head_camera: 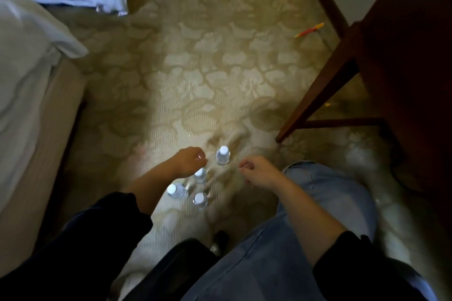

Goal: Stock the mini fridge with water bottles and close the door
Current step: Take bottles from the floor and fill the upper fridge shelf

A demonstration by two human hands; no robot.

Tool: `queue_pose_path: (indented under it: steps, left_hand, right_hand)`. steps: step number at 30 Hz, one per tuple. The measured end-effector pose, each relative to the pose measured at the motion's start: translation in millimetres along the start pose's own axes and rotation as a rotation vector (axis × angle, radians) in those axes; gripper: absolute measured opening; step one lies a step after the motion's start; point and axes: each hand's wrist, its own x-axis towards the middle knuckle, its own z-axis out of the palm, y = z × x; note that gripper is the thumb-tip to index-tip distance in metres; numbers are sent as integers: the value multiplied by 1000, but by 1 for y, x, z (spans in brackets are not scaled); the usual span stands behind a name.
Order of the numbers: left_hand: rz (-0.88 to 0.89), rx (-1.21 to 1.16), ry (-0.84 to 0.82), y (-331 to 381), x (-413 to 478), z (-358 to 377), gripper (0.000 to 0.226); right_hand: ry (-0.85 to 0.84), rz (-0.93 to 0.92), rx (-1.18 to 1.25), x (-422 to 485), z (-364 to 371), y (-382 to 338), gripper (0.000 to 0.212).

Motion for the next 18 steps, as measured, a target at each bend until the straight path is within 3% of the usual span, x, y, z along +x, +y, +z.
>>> queue_pose_path:
  steps: [8, 11, 15, 18]
  left_hand:
    - [-298, -135, -12, -63, 34, 82, 40]
    - [-394, -159, -22, -77, 43, 111, 45]
    - [-473, -200, -39, -82, 56, 142, 50]
    - [-492, -223, 8, -88, 67, 158, 55]
  right_hand:
    - [-103, 107, 221, 48, 43, 28, 17]
    - [-112, 114, 204, 65, 42, 31, 23]
    - [-75, 187, 153, 82, 42, 48, 13]
    - [-101, 212, 127, 93, 46, 52, 17]
